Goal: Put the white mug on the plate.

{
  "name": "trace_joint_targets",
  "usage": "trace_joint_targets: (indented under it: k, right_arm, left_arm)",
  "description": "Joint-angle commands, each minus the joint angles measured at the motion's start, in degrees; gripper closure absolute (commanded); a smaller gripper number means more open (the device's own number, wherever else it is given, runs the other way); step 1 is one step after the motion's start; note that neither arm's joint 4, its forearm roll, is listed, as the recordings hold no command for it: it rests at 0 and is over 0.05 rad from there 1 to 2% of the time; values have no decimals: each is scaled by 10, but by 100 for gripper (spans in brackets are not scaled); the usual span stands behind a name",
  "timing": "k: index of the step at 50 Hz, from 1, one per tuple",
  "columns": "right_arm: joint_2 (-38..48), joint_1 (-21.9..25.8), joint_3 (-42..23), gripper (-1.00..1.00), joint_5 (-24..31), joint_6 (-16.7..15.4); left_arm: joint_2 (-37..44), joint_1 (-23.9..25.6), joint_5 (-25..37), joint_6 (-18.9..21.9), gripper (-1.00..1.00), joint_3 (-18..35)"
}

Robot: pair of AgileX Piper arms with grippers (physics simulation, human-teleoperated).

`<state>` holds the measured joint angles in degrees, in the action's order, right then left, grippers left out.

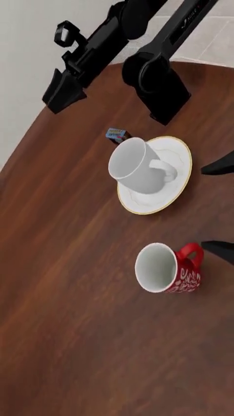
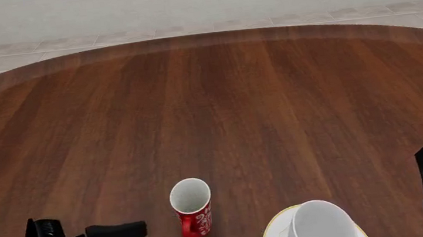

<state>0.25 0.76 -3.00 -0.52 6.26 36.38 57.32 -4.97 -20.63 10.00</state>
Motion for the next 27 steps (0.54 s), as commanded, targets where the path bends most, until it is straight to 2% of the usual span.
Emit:
trace_joint_targets:
  k: [1, 14, 23, 27]
  right_arm:
    - [-2, -1, -14, -100, -4, 41]
    - [-2, -14, -26, -100, -18, 97]
    - [-2, -16, -31, -100, -21, 107]
    - [-2, -21, -34, -100, -23, 121]
  left_arm:
    - [-101, -29, 49, -14, -100, -26]
    - [-239, -62, 153, -21, -100, -34]
    - [-304, -73, 204, -31, -100, -40]
    - [-329, -77, 225, -34, -100, -38]
